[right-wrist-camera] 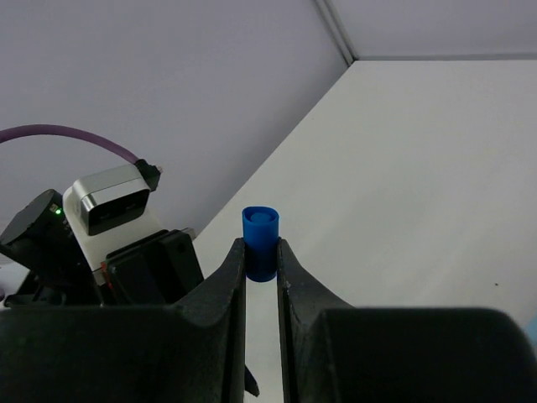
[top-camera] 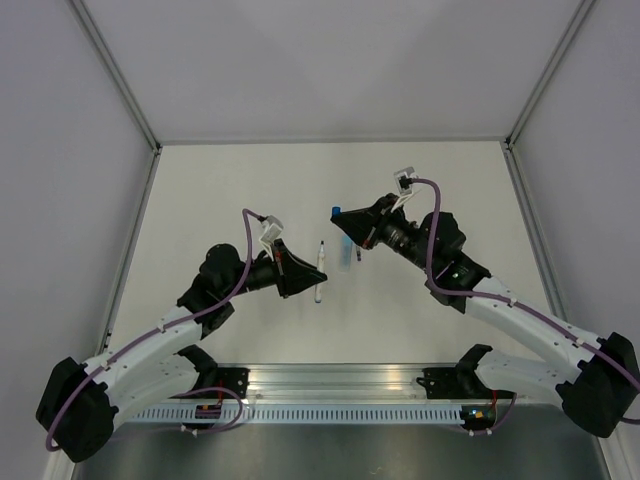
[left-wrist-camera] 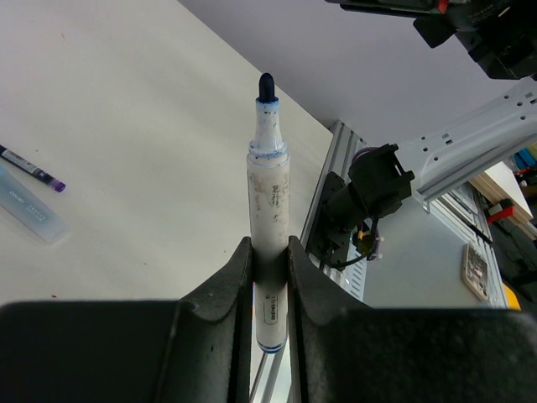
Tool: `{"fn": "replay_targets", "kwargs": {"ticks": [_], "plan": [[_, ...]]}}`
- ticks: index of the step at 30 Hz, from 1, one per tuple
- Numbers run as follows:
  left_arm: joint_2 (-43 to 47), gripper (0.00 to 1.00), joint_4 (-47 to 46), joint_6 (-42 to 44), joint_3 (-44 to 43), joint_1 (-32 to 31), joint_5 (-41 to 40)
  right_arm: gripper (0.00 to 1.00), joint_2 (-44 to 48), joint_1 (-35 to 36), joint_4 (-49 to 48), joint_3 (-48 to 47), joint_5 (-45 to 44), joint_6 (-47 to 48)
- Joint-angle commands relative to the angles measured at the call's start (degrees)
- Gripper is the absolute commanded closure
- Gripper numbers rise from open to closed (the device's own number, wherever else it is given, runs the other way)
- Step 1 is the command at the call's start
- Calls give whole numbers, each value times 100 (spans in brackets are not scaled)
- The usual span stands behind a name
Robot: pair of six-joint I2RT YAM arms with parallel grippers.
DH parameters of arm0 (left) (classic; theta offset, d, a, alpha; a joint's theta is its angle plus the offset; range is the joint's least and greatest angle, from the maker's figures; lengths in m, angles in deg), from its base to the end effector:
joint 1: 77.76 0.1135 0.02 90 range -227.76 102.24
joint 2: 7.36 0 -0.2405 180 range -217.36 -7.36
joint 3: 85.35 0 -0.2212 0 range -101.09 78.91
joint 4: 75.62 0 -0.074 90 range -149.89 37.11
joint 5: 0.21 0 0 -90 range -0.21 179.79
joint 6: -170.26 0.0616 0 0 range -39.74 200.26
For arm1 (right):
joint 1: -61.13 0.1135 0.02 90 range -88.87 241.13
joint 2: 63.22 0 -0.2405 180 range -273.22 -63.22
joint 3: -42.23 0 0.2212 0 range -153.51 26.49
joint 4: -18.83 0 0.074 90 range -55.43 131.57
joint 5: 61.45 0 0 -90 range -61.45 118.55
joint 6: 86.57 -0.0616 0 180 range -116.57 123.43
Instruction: Insert the pens into the pen caps
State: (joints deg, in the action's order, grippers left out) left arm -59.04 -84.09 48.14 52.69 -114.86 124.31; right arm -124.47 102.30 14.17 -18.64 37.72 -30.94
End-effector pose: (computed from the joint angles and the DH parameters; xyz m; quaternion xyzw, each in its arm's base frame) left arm 0.1493 -0.1567 0.2621 0.2370 0.6729 -0.5539 0.4292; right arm 0.1892 0.1785 0.3329 -0.0987 0.6734 0.4905 0.5443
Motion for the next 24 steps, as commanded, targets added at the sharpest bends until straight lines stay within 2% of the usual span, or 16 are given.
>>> {"fn": "replay_targets", "kwargs": {"ticks": [1,8,24], "plan": [[123,98,-330,-119,20,-16,186,100,-53,251,-649,-66,-126,-167],[184,98,-295,-110,29,-8,178,100,-106,655,-570,-102,-389,-44],[281,98,-234,-75,47,-16,46,100,-27,1051,-465,258,-697,229]]}}
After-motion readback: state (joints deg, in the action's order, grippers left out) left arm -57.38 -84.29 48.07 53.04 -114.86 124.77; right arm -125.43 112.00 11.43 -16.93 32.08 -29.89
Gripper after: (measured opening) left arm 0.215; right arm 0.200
